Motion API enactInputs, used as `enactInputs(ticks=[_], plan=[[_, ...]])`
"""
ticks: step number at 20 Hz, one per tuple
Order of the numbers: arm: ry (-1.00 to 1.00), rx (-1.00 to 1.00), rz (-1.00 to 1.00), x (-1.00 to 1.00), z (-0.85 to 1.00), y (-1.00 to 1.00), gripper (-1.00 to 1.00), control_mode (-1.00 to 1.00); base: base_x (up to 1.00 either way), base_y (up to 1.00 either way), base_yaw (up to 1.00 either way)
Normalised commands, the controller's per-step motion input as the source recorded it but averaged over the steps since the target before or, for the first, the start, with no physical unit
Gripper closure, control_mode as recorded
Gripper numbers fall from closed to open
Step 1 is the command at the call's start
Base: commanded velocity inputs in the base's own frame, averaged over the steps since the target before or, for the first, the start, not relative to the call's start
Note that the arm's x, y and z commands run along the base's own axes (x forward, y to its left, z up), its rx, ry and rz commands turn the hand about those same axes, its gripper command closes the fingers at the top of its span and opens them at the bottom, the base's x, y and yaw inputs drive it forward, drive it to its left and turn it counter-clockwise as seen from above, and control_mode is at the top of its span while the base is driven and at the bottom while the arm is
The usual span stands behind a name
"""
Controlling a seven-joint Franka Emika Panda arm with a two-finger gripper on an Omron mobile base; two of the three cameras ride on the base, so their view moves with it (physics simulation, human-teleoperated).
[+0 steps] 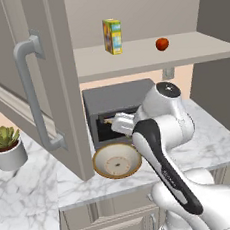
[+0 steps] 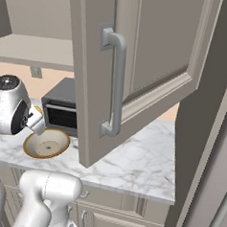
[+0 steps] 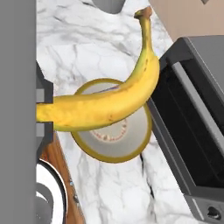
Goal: Open the cabinet. Pick the banana and apple from the cabinet and place them into the bowl. Then close the cabinet.
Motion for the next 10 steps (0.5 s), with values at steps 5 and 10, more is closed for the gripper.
enactInputs(ticks=[5,10], plan=[[0.10,-0.01,0.00,0.80,-0.45,0.00,1.00,-1.00,0.00,0.00,0.00],[-0.07,-0.06,0.00,0.27,-0.56,0.04,1.00,-1.00,0.00,0.00,0.00]])
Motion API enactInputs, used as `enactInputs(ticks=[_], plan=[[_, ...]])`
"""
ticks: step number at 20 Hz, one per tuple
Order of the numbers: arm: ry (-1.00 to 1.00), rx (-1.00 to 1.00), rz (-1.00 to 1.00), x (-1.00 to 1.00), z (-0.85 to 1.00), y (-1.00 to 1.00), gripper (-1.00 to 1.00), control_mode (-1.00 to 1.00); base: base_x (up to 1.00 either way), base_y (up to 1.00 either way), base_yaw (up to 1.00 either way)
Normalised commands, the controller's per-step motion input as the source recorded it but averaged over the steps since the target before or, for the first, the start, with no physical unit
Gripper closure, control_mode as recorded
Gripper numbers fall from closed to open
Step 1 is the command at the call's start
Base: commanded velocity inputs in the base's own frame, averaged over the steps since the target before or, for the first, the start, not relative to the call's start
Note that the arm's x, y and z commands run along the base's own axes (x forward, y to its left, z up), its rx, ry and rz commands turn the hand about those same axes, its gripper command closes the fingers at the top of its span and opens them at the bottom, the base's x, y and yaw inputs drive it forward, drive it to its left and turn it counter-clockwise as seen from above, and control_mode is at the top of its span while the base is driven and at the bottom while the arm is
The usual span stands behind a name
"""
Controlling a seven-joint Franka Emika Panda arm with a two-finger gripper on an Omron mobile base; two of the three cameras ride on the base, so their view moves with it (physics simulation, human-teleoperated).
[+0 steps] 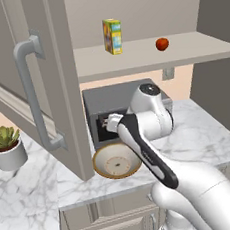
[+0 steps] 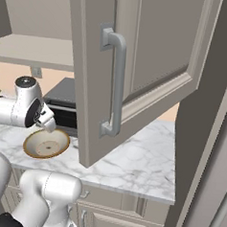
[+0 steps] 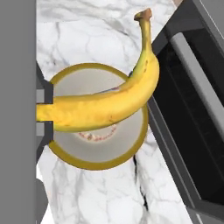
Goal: Open the cabinet. Pick the banana and apple from the cabinet and place them into the bowl. Then close the cabinet.
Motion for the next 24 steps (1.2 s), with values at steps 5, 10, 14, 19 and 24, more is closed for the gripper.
enactInputs(ticks=[5,10,14,19,24], plan=[[-0.06,-0.10,0.00,0.38,-0.52,0.16,1.00,-1.00,0.00,0.00,0.00],[-0.01,-0.05,0.00,0.28,-0.57,0.01,1.00,-1.00,0.00,0.00,0.00],[0.00,0.00,0.00,0.30,-0.52,0.00,1.00,-1.00,0.00,0.00,0.00],[0.00,0.00,0.00,0.37,-0.28,0.10,1.00,-1.00,0.00,0.00,0.00],[0.00,0.00,0.00,0.31,-0.19,0.20,-1.00,-1.00,0.00,0.00,0.00]])
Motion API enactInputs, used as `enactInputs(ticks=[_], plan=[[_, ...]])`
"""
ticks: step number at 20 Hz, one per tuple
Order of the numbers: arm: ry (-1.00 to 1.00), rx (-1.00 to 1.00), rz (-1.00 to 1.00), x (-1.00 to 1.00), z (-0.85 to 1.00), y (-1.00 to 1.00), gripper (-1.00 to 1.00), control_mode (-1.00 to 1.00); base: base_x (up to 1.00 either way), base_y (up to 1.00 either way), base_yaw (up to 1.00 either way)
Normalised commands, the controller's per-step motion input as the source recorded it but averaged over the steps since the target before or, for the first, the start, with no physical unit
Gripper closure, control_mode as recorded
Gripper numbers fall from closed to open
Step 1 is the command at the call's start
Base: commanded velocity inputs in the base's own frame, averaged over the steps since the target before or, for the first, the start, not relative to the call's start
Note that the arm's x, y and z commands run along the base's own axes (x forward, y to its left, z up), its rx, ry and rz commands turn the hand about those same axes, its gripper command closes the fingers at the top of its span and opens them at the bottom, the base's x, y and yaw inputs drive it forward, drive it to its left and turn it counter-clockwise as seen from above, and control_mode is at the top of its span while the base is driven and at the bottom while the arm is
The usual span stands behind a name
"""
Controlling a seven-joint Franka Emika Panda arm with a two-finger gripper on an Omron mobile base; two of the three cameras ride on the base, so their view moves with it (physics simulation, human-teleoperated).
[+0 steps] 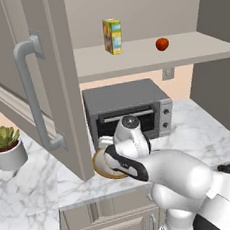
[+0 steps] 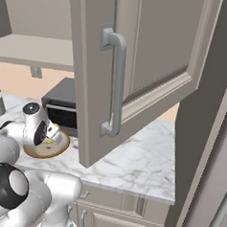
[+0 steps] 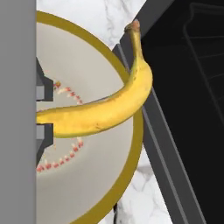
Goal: Open the cabinet. Pick the banana and apple from the cabinet and place them into the bowl. Then close the cabinet.
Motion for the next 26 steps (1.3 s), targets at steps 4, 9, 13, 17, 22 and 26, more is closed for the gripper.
enactInputs(ticks=[4,9,13,17,22,26], plan=[[0.00,0.00,0.00,0.00,0.00,0.00,-1.00,-1.00,0.00,0.00,0.00],[0.00,0.01,0.00,0.00,0.33,-0.02,-1.00,-1.00,0.00,0.00,0.00],[0.00,0.00,-0.03,-0.25,0.80,-0.13,-1.00,-1.00,0.00,0.00,0.00],[0.00,-0.03,-0.04,-0.66,0.74,-0.23,-1.00,-1.00,0.00,0.00,0.00],[0.00,-0.09,-0.06,-0.70,0.74,-0.33,-1.00,-1.00,0.00,0.00,0.00],[0.00,-0.04,-0.08,-0.69,0.88,-0.59,-1.00,-1.00,0.00,0.00,0.00]])
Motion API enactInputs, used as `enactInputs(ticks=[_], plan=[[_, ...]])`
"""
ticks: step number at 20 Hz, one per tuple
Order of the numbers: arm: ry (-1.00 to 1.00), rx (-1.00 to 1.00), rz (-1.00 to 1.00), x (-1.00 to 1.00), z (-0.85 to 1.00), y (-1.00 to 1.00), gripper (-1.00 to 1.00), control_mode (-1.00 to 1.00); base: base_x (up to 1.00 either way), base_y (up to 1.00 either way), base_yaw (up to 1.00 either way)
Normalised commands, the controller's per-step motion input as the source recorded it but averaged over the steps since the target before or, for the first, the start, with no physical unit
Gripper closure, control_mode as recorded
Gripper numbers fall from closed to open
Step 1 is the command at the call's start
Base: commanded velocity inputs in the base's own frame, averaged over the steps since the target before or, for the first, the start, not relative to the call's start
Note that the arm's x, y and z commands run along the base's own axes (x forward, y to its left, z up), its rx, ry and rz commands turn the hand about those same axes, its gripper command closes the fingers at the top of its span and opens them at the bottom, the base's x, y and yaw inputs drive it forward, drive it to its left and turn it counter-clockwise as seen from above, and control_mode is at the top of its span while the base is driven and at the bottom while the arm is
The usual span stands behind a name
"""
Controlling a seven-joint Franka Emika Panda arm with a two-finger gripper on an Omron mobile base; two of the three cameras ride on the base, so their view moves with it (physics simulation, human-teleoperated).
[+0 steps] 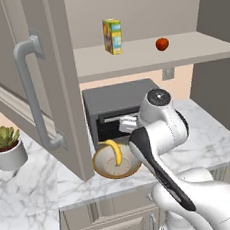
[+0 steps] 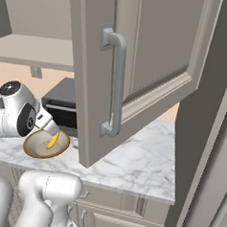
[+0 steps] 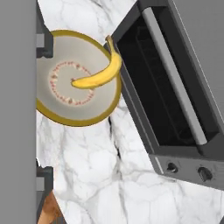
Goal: Open the cabinet. Pick the banana and apple from the cabinet and place them into the bowl. Then close the cabinet.
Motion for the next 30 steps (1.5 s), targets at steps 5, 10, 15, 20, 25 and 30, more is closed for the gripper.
enactInputs(ticks=[5,10,15,20,25,30], plan=[[0.00,-0.03,-0.05,-0.63,0.97,-0.74,-1.00,-1.00,0.00,0.00,0.00],[0.00,-0.05,-0.02,-0.66,1.00,-0.72,-1.00,-1.00,0.00,0.00,0.00],[0.00,-0.11,-0.03,-0.64,1.00,-0.60,-1.00,-1.00,0.00,0.00,0.00],[0.00,-0.14,-0.02,-0.46,0.88,-0.49,-1.00,-1.00,0.00,0.00,0.00],[-0.03,-0.14,0.00,-0.27,0.82,-0.38,-1.00,-1.00,0.00,0.00,0.00],[-0.10,-0.07,0.00,0.04,0.30,-0.04,-1.00,-1.00,0.00,0.00,0.00]])
